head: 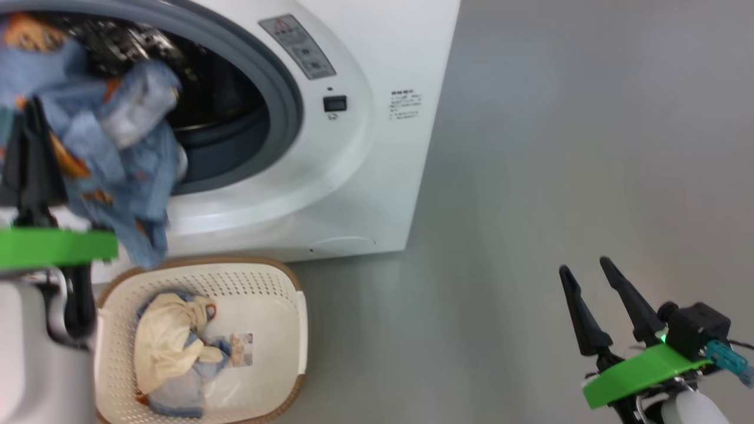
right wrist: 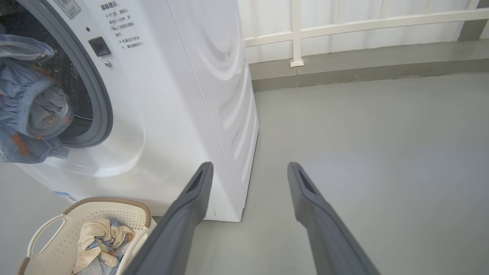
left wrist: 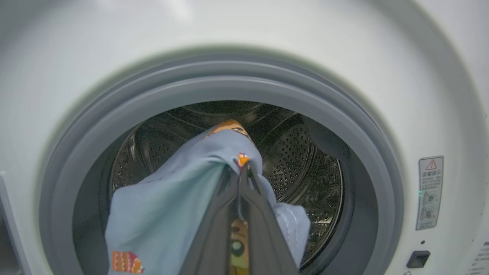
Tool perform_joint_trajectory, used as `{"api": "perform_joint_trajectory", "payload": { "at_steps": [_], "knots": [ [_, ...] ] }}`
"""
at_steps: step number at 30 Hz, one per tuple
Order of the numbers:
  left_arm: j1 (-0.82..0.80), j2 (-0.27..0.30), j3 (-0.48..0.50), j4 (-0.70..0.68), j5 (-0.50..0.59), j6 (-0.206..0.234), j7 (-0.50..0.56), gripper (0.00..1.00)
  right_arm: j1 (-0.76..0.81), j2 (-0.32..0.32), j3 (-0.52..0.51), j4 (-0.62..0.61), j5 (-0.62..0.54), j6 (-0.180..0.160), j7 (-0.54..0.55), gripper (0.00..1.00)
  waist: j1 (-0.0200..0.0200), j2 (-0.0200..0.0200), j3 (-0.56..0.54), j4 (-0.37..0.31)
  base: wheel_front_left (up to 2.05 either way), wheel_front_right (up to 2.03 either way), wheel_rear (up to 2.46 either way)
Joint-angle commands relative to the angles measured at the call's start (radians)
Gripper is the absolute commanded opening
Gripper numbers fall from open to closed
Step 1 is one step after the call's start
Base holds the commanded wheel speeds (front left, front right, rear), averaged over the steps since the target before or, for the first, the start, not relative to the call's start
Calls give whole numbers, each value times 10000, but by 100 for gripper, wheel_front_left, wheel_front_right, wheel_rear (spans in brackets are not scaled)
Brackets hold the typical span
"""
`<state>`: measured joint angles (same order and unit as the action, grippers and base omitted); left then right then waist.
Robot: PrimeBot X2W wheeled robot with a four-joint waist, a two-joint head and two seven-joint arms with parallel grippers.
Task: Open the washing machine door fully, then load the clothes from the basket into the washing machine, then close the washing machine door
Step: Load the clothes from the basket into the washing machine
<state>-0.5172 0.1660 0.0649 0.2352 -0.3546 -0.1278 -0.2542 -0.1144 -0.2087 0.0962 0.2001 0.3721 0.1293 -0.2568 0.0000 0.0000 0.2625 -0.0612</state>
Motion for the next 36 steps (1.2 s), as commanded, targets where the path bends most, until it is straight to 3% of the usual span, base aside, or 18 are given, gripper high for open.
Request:
{"api": "perform_joint_trajectory", "payload": {
  "at_steps": [1,24,29,36],
  "knots": [
    [-738,516,251,182,108,-29,-76,0,-223,11,307,-267,-80,14,-49,100,0,0,507,-317,0,0,0],
    [-5444,1796,-867,6560,-283,-29,-76,0,-1277,553,748,-377,-112,14,-49,100,0,0,2268,-1516,0,0,0],
    [-6318,2191,-684,6395,-103,-29,-76,0,-1529,652,903,-402,-96,14,-49,100,0,0,2607,-1735,0,0,0],
    [-6713,2273,159,4328,835,-14,-76,0,-1772,782,992,-448,-105,14,-49,100,0,0,2953,-1897,0,0,0]
  ]
}}
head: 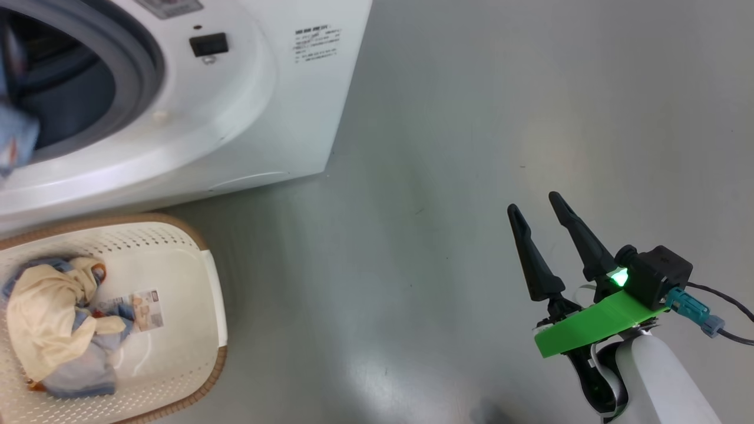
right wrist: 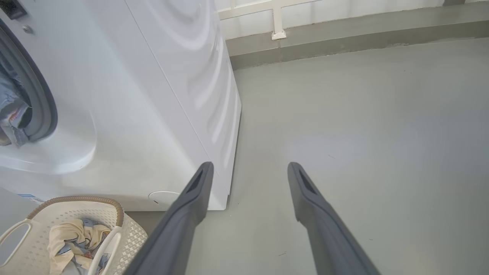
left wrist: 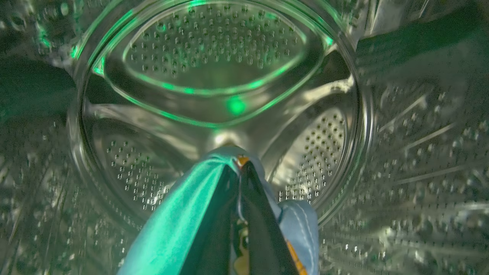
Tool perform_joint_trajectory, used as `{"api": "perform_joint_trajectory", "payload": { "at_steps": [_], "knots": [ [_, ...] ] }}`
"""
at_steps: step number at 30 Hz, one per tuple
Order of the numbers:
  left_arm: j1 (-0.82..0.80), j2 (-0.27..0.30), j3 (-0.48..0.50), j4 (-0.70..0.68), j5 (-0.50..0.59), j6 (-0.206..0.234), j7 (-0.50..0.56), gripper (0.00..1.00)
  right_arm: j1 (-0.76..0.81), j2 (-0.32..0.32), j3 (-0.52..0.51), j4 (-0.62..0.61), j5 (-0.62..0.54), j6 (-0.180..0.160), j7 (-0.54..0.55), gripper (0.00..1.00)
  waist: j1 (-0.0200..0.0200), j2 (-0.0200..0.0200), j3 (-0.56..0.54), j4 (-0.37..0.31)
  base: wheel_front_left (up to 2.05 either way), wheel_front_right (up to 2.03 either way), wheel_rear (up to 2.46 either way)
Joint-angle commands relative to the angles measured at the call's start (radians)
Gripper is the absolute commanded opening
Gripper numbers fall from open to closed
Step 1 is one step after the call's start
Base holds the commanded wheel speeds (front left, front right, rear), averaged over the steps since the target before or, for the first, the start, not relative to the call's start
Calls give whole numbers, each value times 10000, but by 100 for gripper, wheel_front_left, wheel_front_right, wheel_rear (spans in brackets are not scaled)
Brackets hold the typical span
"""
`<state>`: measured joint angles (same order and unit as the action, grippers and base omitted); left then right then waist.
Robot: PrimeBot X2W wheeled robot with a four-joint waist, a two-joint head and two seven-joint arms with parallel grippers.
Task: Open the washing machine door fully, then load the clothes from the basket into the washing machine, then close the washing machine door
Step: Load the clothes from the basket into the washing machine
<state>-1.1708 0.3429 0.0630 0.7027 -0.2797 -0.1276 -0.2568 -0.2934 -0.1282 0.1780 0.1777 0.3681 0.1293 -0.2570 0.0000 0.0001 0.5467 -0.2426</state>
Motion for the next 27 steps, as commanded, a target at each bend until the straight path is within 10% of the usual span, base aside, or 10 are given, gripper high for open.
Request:
{"api": "perform_joint_trajectory", "payload": {
  "at_steps": [1,4,5,7,27],
  "knots": [
    [-162,445,336,-621,186,-17,-49,0,3,-6,172,-229,-66,14,-48,100,0,-1,145,-90,0,0,0],
    [-15,301,667,-1302,551,-21,-49,0,-35,41,184,-229,-72,14,-48,100,0,-1,210,-107,0,0,0],
    [82,218,779,-1305,582,-23,-49,23,-46,52,191,-218,-71,14,-48,100,0,-1,209,-106,0,0,0],
    [266,132,815,-1104,712,-25,-49,100,-52,64,205,-193,-68,14,-48,100,0,-1,184,-101,0,0,0],
    [1228,-345,1049,265,805,-30,-49,100,-56,1,246,-151,-46,14,-48,100,0,-1,25,121,0,0,0]
  ]
}}
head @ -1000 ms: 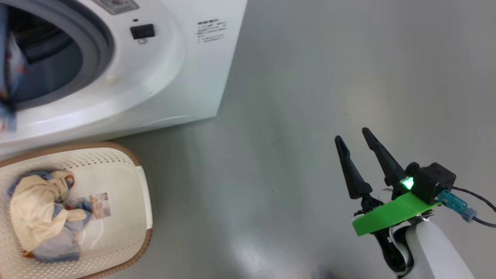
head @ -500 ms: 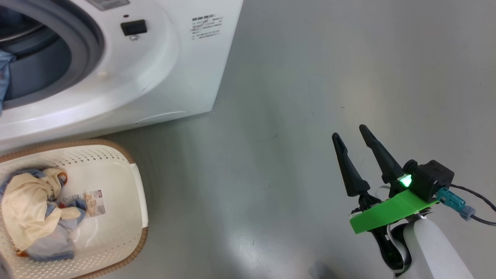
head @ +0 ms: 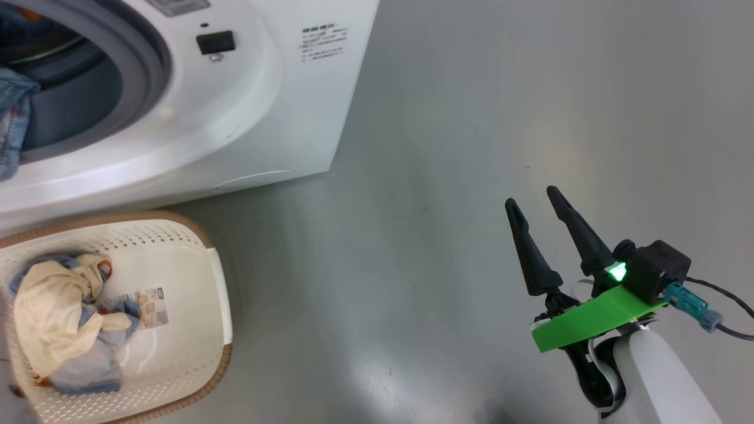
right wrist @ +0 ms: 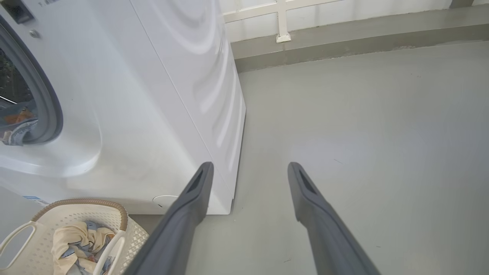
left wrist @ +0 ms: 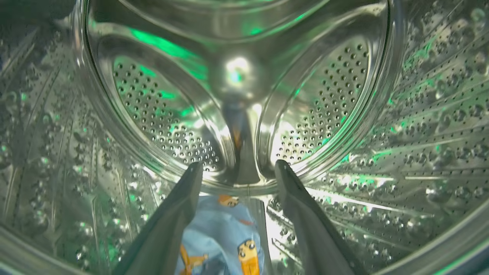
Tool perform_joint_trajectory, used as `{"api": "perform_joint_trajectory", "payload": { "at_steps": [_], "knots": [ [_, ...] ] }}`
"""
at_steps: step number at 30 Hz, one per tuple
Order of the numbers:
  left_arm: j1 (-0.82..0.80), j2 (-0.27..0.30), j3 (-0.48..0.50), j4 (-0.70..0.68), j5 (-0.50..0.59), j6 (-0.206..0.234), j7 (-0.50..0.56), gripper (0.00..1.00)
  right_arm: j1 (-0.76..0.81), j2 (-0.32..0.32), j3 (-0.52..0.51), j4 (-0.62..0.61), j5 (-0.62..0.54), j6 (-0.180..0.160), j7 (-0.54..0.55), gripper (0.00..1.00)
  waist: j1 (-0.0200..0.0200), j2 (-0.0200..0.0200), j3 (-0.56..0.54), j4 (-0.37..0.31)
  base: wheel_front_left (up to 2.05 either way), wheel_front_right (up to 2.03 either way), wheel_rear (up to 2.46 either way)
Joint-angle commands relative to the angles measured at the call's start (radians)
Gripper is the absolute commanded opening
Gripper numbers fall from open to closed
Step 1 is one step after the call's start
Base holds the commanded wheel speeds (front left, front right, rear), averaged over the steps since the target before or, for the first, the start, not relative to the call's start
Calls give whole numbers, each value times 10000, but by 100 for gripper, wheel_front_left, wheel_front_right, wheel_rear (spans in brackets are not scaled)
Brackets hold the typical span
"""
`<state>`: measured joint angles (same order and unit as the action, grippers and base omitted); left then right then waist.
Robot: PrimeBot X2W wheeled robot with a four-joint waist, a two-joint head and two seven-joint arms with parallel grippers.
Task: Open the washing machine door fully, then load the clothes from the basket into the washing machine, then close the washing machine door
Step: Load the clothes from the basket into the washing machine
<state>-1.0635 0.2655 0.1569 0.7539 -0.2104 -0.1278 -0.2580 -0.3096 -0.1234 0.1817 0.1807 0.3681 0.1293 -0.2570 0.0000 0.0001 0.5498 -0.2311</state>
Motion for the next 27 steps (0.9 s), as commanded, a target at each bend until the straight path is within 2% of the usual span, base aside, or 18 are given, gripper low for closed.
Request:
{"api": "perform_joint_trajectory", "payload": {
  "at_steps": [1,11,27],
  "knots": [
    [247,374,153,-188,123,-28,-38,100,113,-57,206,-179,-46,14,-48,100,0,-1,-21,27,0,0,0],
    [1619,-332,504,-601,430,-28,-38,100,164,-230,-50,-287,-125,14,-48,100,0,-1,-170,467,0,0,0],
    [4674,-1575,903,-3049,889,-28,-38,100,244,-548,-228,-352,-182,14,-48,100,0,-1,-423,1084,0,0,0]
  ]
}}
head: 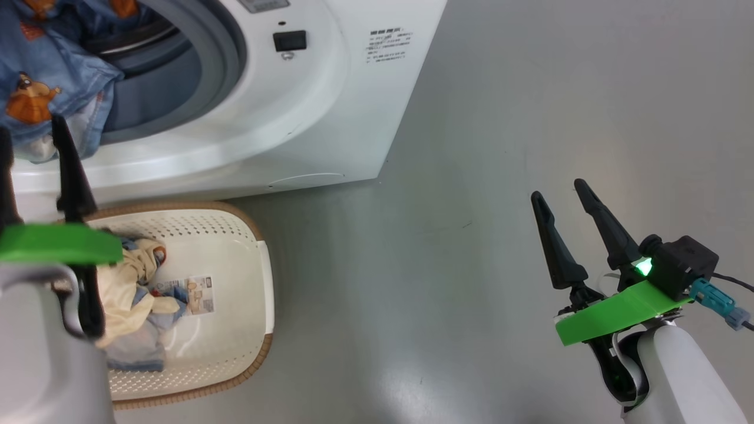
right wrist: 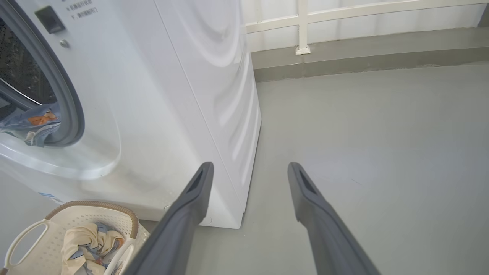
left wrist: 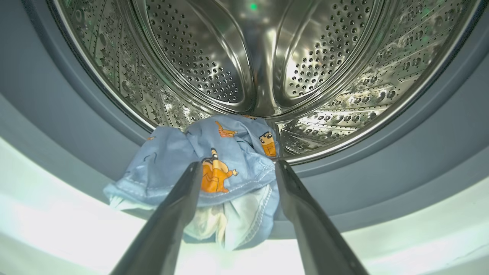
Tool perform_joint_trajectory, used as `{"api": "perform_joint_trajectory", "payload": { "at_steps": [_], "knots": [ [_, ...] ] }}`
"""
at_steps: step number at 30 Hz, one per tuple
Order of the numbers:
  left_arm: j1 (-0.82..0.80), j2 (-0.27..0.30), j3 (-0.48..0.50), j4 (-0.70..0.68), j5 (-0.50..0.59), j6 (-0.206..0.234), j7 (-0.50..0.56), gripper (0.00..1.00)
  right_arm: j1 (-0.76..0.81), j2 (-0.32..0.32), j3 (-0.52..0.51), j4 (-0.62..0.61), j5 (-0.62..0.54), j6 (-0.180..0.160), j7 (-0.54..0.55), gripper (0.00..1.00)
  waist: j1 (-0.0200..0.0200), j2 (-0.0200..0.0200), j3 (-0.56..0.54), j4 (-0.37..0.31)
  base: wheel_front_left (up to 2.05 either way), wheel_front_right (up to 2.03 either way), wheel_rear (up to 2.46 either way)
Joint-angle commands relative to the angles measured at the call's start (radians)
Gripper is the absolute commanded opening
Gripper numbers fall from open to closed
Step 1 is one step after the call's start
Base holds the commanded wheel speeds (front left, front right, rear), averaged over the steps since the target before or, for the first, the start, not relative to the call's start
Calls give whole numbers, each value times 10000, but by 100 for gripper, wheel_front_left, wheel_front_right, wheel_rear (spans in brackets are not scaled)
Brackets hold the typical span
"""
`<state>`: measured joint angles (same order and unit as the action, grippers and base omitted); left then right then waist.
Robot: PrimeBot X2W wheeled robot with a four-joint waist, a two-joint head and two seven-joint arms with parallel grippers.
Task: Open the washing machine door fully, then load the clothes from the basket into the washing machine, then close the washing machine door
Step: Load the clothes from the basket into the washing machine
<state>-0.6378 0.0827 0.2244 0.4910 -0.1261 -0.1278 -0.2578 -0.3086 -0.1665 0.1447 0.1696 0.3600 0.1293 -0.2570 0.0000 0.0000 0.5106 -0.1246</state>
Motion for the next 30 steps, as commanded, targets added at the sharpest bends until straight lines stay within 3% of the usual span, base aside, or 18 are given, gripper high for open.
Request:
{"api": "perform_joint_trajectory", "payload": {
  "at_steps": [1,17,30],
  "knots": [
    [668,211,205,-634,59,-28,-40,100,239,-136,142,-239,-98,14,-48,100,0,0,-49,32,0,0,0],
    [3909,-262,509,-2985,102,124,-40,100,315,-236,149,-256,-72,14,-48,100,0,0,-140,27,0,0,0],
    [3364,-311,163,-2604,-200,178,-40,100,210,-178,119,-311,-113,14,-48,100,0,0,24,44,0,0,0]
  ]
}}
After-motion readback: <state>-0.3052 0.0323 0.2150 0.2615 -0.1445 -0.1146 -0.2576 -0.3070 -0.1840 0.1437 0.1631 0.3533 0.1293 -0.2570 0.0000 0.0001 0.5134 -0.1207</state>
